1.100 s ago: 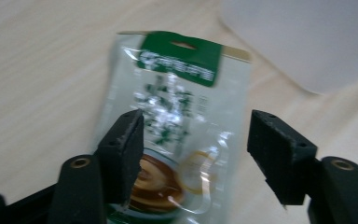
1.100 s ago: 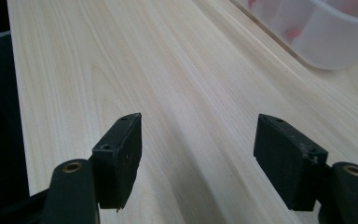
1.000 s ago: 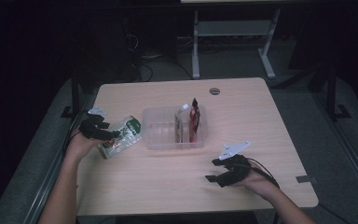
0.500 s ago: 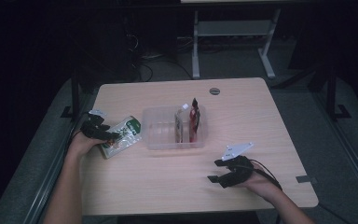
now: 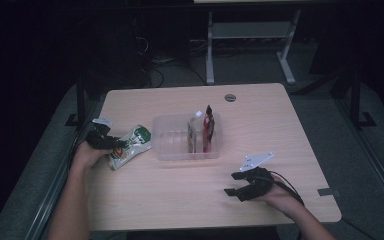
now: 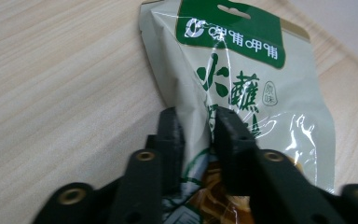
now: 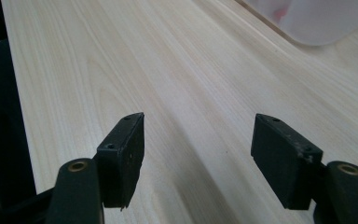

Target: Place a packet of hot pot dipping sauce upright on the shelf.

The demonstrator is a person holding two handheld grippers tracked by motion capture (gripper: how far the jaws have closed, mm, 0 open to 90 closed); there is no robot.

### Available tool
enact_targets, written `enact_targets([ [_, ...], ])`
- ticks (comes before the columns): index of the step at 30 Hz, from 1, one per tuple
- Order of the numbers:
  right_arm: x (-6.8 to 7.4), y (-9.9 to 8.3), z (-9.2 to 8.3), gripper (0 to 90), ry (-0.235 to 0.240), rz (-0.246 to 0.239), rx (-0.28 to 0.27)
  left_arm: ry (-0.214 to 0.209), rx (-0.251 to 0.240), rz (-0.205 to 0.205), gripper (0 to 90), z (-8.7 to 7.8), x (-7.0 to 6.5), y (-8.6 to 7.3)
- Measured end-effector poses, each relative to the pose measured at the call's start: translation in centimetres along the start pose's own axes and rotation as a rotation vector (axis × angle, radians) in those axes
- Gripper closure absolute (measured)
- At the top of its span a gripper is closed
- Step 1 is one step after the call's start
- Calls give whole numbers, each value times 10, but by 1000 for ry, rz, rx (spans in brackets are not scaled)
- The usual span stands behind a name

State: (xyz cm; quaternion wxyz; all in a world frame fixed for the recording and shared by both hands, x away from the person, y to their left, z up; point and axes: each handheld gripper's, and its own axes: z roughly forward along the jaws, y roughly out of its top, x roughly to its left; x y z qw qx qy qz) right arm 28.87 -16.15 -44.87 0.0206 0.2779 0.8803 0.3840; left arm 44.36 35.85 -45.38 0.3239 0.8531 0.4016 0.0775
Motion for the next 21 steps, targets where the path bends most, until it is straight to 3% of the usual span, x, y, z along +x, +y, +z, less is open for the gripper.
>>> enact_targets([
  [3, -1, 0, 0, 351, 6, 7, -1, 2, 2, -15, 813, -1, 0, 1],
  [10, -1, 0, 1, 348, -1, 6, 6, -8, -17, -65, 891, -6, -1, 4],
  [12, -2, 0, -1, 347, 3, 4, 2, -15, -30, -86, 892, -10, 0, 4],
  [21, -5, -1, -4, 320, 5, 39, 2, -17, -76, -93, 894, -40, -6, 5],
])
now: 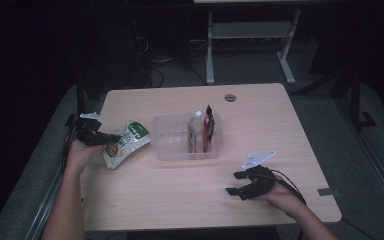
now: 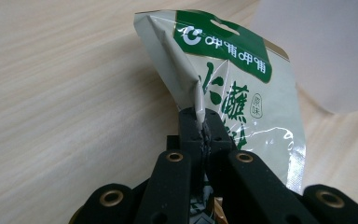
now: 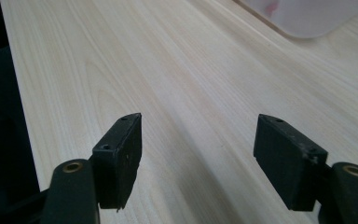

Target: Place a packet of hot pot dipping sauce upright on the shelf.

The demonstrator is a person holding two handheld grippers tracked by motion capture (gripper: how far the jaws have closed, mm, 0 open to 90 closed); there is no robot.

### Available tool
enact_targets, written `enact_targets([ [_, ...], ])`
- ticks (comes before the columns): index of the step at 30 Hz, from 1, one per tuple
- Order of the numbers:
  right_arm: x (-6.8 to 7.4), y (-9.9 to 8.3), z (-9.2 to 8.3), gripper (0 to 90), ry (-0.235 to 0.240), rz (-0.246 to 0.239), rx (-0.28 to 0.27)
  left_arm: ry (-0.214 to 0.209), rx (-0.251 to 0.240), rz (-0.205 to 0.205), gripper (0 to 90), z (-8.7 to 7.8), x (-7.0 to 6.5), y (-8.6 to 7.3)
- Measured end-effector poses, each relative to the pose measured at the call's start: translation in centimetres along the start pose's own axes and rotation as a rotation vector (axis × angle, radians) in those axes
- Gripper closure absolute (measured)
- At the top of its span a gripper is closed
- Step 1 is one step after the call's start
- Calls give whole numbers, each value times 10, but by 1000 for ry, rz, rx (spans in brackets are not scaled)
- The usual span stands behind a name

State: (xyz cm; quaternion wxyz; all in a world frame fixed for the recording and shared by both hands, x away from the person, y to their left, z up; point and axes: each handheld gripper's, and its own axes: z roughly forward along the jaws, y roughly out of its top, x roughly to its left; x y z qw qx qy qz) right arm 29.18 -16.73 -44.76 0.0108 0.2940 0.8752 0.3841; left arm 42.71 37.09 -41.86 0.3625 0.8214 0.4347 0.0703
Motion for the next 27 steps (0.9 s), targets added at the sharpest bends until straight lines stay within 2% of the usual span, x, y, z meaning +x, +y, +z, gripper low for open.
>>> enact_targets([
  [3, -1, 1, -2, 316, 4, 11, -8, 21, -2, 4, 894, -12, -6, -2],
  [8, 0, 2, -4, 283, 5, 29, -7, 27, -10, 14, 894, -30, -20, -9],
  [9, -1, 2, -3, 267, 7, 30, -7, 33, -4, 27, 894, -35, -22, -10],
  [12, -2, 4, -2, 220, 24, 48, -4, 31, -23, 20, 894, -48, -31, -15],
  [14, -3, 4, -2, 201, 34, 47, 2, 25, -20, 39, 894, -55, -38, -18],
  [17, -2, 4, 0, 198, 31, 43, 15, 30, -17, 52, 894, -61, -50, -22],
  [18, -2, 4, 1, 201, 29, 37, 15, 33, -20, 60, 894, -64, -58, -26],
  [20, -1, 5, 1, 216, 27, 35, 17, 31, -21, 69, 894, -65, -63, -28],
  [27, -1, 5, 2, 222, 32, 29, 21, -5, -26, 119, 894, -69, -95, -35],
])
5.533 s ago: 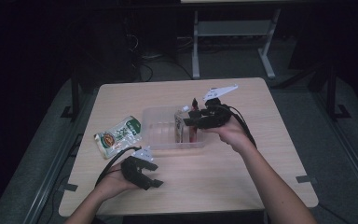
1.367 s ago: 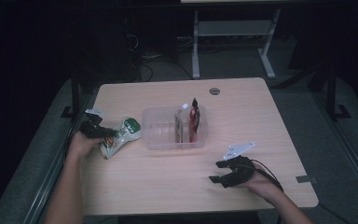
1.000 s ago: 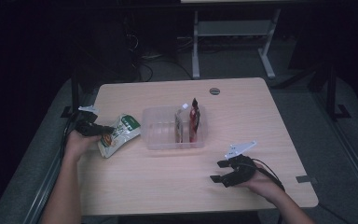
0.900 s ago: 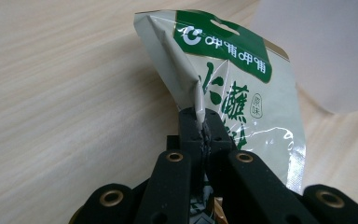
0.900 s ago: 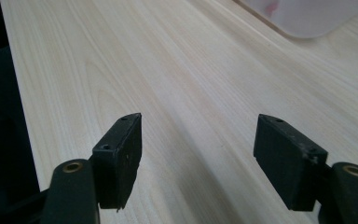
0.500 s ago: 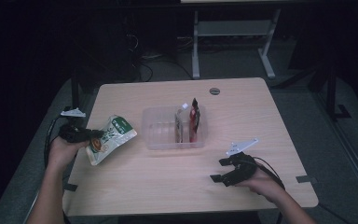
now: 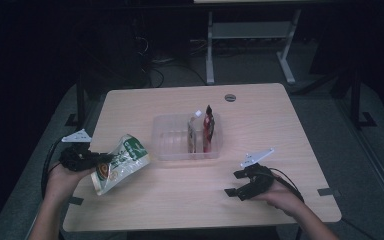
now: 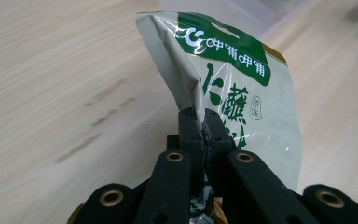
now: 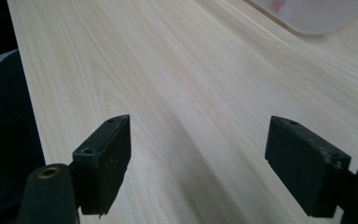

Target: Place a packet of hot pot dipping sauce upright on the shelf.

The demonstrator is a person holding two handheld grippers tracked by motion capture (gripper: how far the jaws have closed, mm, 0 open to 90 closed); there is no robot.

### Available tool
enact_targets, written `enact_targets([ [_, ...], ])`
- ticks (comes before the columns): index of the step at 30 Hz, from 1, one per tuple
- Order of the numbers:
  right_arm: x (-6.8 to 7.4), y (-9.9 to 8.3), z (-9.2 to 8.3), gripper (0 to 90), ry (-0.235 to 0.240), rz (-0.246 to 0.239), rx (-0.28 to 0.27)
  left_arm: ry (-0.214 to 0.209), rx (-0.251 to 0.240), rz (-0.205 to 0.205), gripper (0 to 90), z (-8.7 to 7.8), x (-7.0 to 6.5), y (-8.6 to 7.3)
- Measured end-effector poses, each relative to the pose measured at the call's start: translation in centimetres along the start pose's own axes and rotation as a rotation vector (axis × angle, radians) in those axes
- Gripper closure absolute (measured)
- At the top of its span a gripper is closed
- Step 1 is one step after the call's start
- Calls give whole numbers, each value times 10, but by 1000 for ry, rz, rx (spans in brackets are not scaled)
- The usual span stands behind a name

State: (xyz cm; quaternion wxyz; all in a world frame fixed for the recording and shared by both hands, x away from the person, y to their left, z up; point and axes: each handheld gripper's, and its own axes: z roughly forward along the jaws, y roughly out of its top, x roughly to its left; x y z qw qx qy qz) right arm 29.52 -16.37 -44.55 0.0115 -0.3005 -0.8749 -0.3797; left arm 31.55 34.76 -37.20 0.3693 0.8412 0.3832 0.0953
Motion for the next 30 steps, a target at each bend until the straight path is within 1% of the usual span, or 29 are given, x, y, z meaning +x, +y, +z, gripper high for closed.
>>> enact_targets([
  [3, 0, 1, -1, 211, 16, 4, -16, -27, -8, 18, 894, 0, -14, -1],
  [5, 0, 2, -2, 205, 19, -8, -25, -42, -7, 33, 894, 1, -24, -2],
  [6, 1, 2, -2, 205, 26, -3, -27, -51, -4, 42, 894, 2, -28, -2],
  [8, 2, 2, -1, 205, 26, -6, -20, -74, -6, 46, 894, 5, -36, -3],
  [9, 2, 2, -1, 204, 30, -9, -19, -88, -5, 54, 894, 8, -41, -4],
  [11, 3, 2, 1, 201, 34, -11, -15, -104, 5, 58, 894, 12, -48, -4],
  [13, 4, 3, 1, 196, 41, -12, -11, -122, 8, 70, 894, 18, -55, -3],
  [15, 4, 4, 2, 184, 58, -11, -18, -141, 19, 89, 894, 23, -62, -1],
  [18, 4, 4, 2, 198, 59, -28, -20, -163, 13, 107, 894, 33, -73, 4],
  [19, 5, 5, 2, 204, 64, -23, -21, -166, 13, 118, 894, 36, -76, 6],
  [20, 6, 4, 2, 205, 67, -23, -19, -175, 11, 117, 894, 40, -81, 8],
  [21, 6, 4, 2, 211, 74, -23, -20, -187, 10, 131, 894, 46, -87, 12],
  [22, 6, 5, 2, 214, 77, -28, -22, -187, 10, 131, 894, 46, -87, 12],
  [23, 6, 5, 2, 214, 77, -28, -22, -197, 10, 135, 894, 50, -90, 13],
  [24, 6, 5, 2, 214, 79, -26, -22, -204, 11, 138, 894, 53, -94, 15],
  [26, 7, 6, 3, 206, 82, -22, -23, -215, 8, 162, 894, 61, -100, 19],
  [29, 7, 7, 3, 206, 101, -13, -30, -239, 8, 171, 894, 70, -109, 24],
  [30, 7, 8, 3, 209, 111, -4, -32, -242, 9, 183, 894, 73, -111, 26],
])
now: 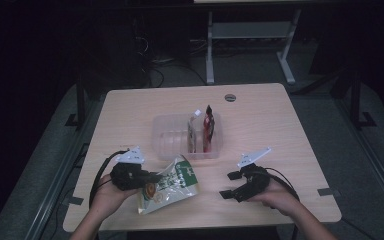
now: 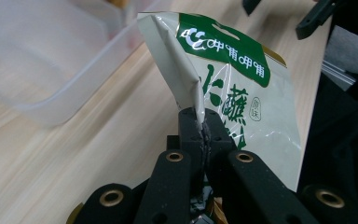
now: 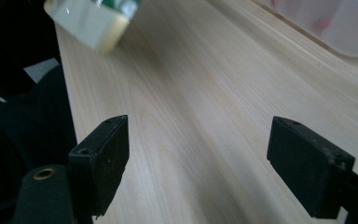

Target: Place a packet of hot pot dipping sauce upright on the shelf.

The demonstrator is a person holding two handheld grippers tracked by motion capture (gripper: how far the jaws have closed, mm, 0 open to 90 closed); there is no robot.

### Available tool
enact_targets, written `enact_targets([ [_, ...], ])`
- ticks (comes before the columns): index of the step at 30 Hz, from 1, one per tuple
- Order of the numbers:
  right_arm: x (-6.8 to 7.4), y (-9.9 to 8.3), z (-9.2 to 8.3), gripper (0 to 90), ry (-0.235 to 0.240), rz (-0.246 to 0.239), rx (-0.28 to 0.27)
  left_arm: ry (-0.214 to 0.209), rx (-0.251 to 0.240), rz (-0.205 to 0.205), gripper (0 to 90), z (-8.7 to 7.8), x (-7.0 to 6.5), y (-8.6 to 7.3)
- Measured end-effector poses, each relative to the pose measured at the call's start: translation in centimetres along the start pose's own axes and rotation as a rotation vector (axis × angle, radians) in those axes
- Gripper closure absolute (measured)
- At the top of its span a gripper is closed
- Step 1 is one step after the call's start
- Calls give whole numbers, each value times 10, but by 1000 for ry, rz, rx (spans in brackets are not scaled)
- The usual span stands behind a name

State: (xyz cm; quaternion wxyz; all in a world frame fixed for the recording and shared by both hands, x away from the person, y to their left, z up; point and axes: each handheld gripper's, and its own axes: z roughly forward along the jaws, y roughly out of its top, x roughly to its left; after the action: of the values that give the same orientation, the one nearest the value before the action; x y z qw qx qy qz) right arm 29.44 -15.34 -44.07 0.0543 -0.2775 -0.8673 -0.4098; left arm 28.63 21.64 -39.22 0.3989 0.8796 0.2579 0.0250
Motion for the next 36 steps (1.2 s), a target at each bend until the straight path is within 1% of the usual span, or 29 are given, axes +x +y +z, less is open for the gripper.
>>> enact_targets([
  [4, 0, 3, 2, 212, 28, 10, -20, -17, 2, 19, 893, 15, -6, 7],
  [8, 1, 9, 3, 217, 68, 20, -48, -31, -1, 40, 894, 29, -11, 14],
  [11, 2, 16, 6, 220, 82, 14, -65, -43, -4, 54, 893, 39, -15, 21],
  [13, 2, 20, 8, 219, 90, 8, -68, -51, -2, 71, 893, 45, -18, 26],
  [15, 1, 22, 11, 219, 109, 15, -78, -52, -8, 79, 893, 50, -21, 30],
  [17, -2, 25, 14, 221, 118, 23, -86, -50, -16, 85, 893, 54, -23, 34],
  [18, -2, 27, 15, 233, 124, 32, -82, -49, -17, 91, 893, 55, -23, 35],
  [19, -4, 29, 17, 248, 131, 31, -84, -44, -25, 91, 893, 56, -25, 35],
  [22, -6, 34, 20, 319, 158, 43, -92, -38, -33, 94, 892, 55, -25, 34],
  [24, -6, 36, 21, 372, 159, 41, -94, -43, -34, 94, 892, 53, -23, 33],
  [26, -7, 35, 20, 424, 168, 38, -105, -51, -37, 95, 892, 53, -22, 32],
  [28, -8, 33, 18, 480, 175, 48, -114, -51, -36, 103, 892, 54, -22, 30],
  [32, -9, 32, 16, 585, 187, 47, -120, -53, -32, 101, 891, 56, -22, 28],
  [36, -9, 32, 14, 641, 194, 35, -139, -55, -45, 92, 891, 57, -21, 28],
])
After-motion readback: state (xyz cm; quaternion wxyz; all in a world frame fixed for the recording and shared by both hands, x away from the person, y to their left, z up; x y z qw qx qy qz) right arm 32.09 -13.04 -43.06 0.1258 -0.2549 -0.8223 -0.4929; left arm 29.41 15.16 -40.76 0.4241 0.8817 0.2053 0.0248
